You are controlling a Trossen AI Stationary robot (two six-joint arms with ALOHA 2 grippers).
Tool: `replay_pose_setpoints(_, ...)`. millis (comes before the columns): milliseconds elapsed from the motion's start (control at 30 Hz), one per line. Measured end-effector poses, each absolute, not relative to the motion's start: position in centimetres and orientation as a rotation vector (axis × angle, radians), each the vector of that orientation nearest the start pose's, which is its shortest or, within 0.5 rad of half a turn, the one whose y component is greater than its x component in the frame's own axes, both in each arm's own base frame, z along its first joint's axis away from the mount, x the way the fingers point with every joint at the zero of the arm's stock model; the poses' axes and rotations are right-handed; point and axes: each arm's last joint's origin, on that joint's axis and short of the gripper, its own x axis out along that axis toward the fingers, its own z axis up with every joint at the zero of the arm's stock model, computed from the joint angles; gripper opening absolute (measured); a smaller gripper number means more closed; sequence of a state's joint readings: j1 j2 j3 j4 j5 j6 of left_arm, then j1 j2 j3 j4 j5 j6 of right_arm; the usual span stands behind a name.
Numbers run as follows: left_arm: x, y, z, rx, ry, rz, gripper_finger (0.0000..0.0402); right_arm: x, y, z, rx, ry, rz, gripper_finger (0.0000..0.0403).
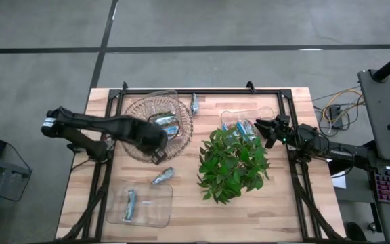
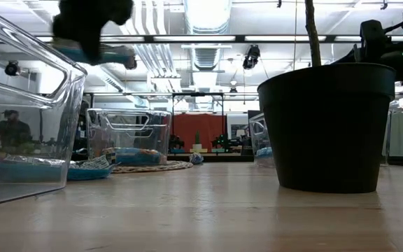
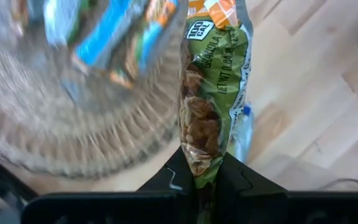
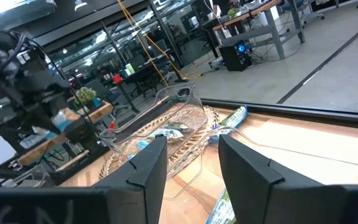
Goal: Pick and place Granola Bars by type
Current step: Put the yellow granola bar into the top left transparent bin
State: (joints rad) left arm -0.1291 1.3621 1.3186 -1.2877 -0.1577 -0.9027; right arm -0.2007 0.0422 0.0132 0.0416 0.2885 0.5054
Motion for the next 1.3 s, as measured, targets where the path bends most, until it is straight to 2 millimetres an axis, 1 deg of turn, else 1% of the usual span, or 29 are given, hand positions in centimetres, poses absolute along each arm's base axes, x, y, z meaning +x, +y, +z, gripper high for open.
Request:
replay_pose_setpoints(100, 24.2, -0.6, 32.4, -0.517, 1.208, 0.573, 0.0009, 9.5, -2.8, 16.9, 0.496, -0.136, -0.475, 0.0134)
replay_pose_setpoints(233, 25.3, 2.5, 33.0, -0.435, 1.236, 0.504, 0.0009, 9.5, -2.8, 16.9, 0.496, -0.136, -0.475, 0.0128)
replay_pose_setpoints(467, 26.6, 8.1, 33.1, -0.314, 1.286, 0.461, 0.0009, 9.5, -2.8, 16.9, 0.496, -0.136, -0.475, 0.0123)
replay_pose_setpoints(633, 26.9, 11.7, 32.8, -0.247, 1.323, 0.444, 0.0009, 9.5, -2.8, 16.9, 0.496, -0.136, -0.475, 0.0129)
replay_pose_setpoints(767, 27.0, 14.2, 32.0, -0.215, 1.364, 0.430, 0.0009, 9.5, -2.8, 16.9, 0.496, -0.136, -0.476, 0.0134)
replay_pose_setpoints(1000, 26.7, 18.1, 29.6, -0.210, 1.447, 0.420, 0.0009, 9.5, -2.8, 16.9, 0.496, -0.136, -0.475, 0.0136)
replay_pose_setpoints(1100, 26.8, 19.3, 29.0, -0.191, 1.441, 0.412, 0.0009, 9.5, -2.8, 16.9, 0.496, -0.136, -0.476, 0.0131)
replay_pose_setpoints(1300, 26.8, 21.0, 28.0, -0.143, 1.448, 0.381, 0.0009, 9.5, -2.8, 16.9, 0.496, -0.136, -0.475, 0.0124)
